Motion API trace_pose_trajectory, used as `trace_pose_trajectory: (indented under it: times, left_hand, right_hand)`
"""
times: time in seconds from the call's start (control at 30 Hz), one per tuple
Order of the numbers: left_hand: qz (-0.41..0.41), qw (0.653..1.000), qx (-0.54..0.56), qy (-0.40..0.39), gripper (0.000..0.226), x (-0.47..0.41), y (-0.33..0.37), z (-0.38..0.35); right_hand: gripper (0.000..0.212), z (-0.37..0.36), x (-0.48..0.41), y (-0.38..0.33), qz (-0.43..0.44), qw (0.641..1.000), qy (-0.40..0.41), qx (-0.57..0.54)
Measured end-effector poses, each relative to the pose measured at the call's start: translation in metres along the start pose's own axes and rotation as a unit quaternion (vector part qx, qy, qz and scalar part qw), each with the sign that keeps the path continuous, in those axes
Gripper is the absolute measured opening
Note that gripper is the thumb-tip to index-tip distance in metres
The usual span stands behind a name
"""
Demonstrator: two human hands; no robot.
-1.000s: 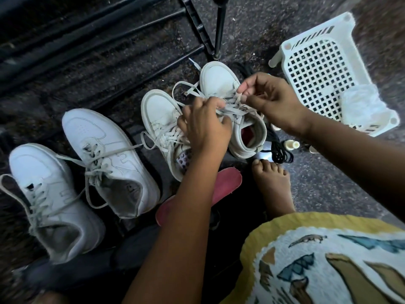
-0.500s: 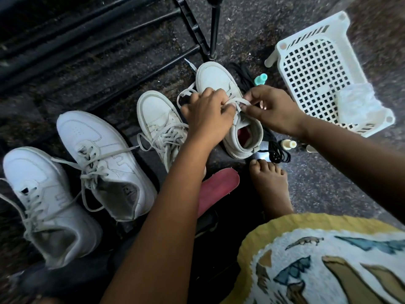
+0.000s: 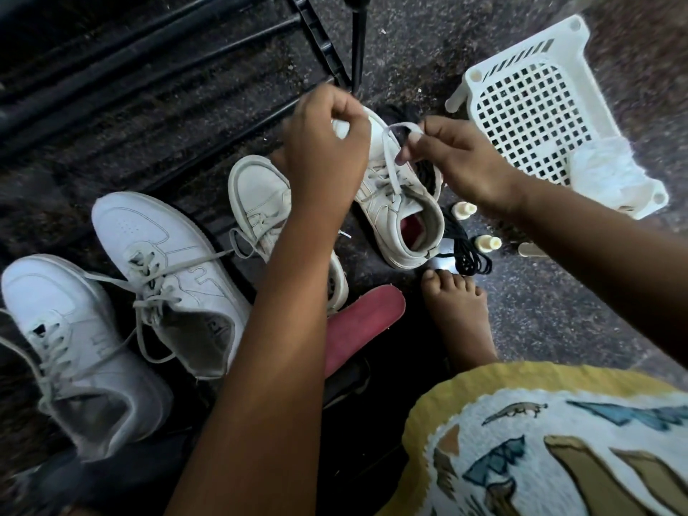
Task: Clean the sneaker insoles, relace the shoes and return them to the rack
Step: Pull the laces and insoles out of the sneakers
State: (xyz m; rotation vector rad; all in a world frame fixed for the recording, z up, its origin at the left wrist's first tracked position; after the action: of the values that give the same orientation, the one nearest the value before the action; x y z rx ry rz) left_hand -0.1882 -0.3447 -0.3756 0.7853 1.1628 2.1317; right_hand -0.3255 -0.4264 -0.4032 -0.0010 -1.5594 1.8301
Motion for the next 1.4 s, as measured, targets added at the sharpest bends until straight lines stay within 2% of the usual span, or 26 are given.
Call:
trace_pose_trajectory:
  times: [0.1,0.17,0.23,0.3,0.33,0.4,0.43,0.47,0.5,0.53,0.57,0.7,0.73,0.8,0.9,0.97,1.0,1.07,1.1,1.13,1.2,1.23,1.27,1.33,1.4]
  left_hand:
    - [0.052,0.984,-0.138,-0.098,0.006,0.015,-0.028,-0.035]
    - [0.069,0.963,-0.192,-0.174,0.016,0.03,-0.045,-0.06]
    - [0.066,0.959,-0.209,-0.178,0.026,0.037,-0.049,-0.068]
    - [0.048,0.962,-0.221,-0.152,0.029,0.037,-0.043,-0.067]
    - [0.034,0.962,-0.232,-0.144,0.029,0.036,-0.04,-0.067]
    - [0.016,0.96,-0.243,-0.134,0.028,0.033,-0.036,-0.068]
    - [0.013,0.961,-0.245,-0.13,0.027,0.031,-0.036,-0.068]
    - [0.014,0.961,-0.246,-0.125,0.027,0.03,-0.036,-0.069]
    - [0.017,0.962,-0.245,-0.12,0.029,0.03,-0.037,-0.069]
    - [0.021,0.963,-0.242,-0.115,0.031,0.03,-0.037,-0.068]
    - [0.023,0.964,-0.241,-0.108,0.03,0.031,-0.036,-0.068]
    - [0.034,0.965,-0.239,-0.104,0.017,0.031,-0.034,-0.068]
    - [0.046,0.964,-0.238,-0.112,0.017,0.03,-0.037,-0.07]
    - [0.077,0.959,-0.233,-0.138,0.016,0.028,-0.042,-0.074]
    - [0.112,0.956,-0.219,-0.161,0.012,0.024,-0.05,-0.074]
    - [0.101,0.95,-0.238,-0.177,0.015,0.022,-0.051,-0.074]
    - [0.087,0.948,-0.247,-0.183,0.018,0.02,-0.05,-0.075]
    - [0.06,0.947,-0.255,-0.185,0.026,0.019,-0.046,-0.073]
    - [0.057,0.95,-0.248,-0.182,0.03,0.018,-0.044,-0.071]
    - [0.063,0.954,-0.233,-0.179,0.032,0.017,-0.046,-0.07]
    - [0.105,0.961,-0.165,-0.195,0.034,0.018,-0.054,-0.073]
    - [0.129,0.964,-0.099,-0.209,0.033,0.021,-0.056,-0.076]
    - [0.151,0.964,-0.029,-0.215,0.029,0.024,-0.057,-0.077]
    - [0.179,0.955,0.067,-0.226,0.023,0.028,-0.053,-0.078]
    - [0.187,0.945,0.116,-0.24,0.012,0.03,-0.046,-0.078]
  right_hand:
    - [0.028,0.001,0.005,-0.012,0.03,0.996,0.02,-0.078]
    - [0.027,0.01,0.007,-0.029,0.072,0.992,0.036,-0.099]
    - [0.027,0.024,0.008,-0.058,0.123,0.986,0.063,-0.096]
    - [0.026,0.028,0.015,-0.063,0.15,0.981,0.086,-0.088]
    - [0.021,0.028,0.018,-0.051,0.151,0.982,0.106,-0.049]
    - [0.008,0.013,0.057,0.047,-0.05,0.984,0.14,0.097]
    - [0.017,0.006,0.08,0.104,-0.13,0.962,0.161,0.179]
    - [0.026,-0.005,0.097,0.155,-0.22,0.939,0.145,0.219]
    - [0.032,-0.017,0.106,0.19,-0.265,0.932,0.109,0.223]
    - [0.035,-0.015,0.105,0.2,-0.256,0.926,0.118,0.25]
    - [0.036,-0.014,0.1,0.197,-0.247,0.928,0.093,0.263]
    - [0.038,-0.049,0.108,0.187,-0.255,0.872,0.046,0.415]
    - [0.038,-0.056,0.11,0.185,-0.252,0.869,0.038,0.424]
    - [0.038,-0.061,0.109,0.179,-0.194,0.861,0.072,0.464]
    - [0.037,-0.053,0.094,0.168,-0.167,0.842,0.097,0.504]
    - [0.037,-0.07,0.101,0.178,-0.148,0.831,0.064,0.533]
    - [0.037,-0.075,0.102,0.182,-0.146,0.832,0.043,0.534]
    - [0.039,-0.063,0.095,0.179,-0.151,0.866,0.028,0.477]
    - [0.039,-0.044,0.088,0.159,-0.144,0.888,0.051,0.434]
    - [0.037,-0.011,0.077,0.124,-0.102,0.876,0.158,0.445]
    - [0.028,0.014,0.038,0.06,-0.027,0.92,0.188,0.344]
    - [0.022,0.022,0.021,0.03,0.028,0.94,0.179,0.288]
    - [0.018,0.03,0.015,0.015,0.037,0.956,0.157,0.247]
    - [0.02,0.019,0.008,0.014,0.018,0.963,0.095,0.25]
    - [0.029,0.0,0.011,0.022,0.028,0.971,0.043,0.234]
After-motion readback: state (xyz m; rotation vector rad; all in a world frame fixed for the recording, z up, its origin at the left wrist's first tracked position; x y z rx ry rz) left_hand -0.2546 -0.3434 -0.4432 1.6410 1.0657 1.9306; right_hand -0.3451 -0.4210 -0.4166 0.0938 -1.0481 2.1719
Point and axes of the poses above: each hand's wrist, its own x-axis away from the middle knuckle, its own z-axis out of the back of the hand, y = z × x, the point moved 10 cm from there along -x, towards the middle knuckle, and after that the axes turned 5 degrees about -y, right-handed, at the moved point
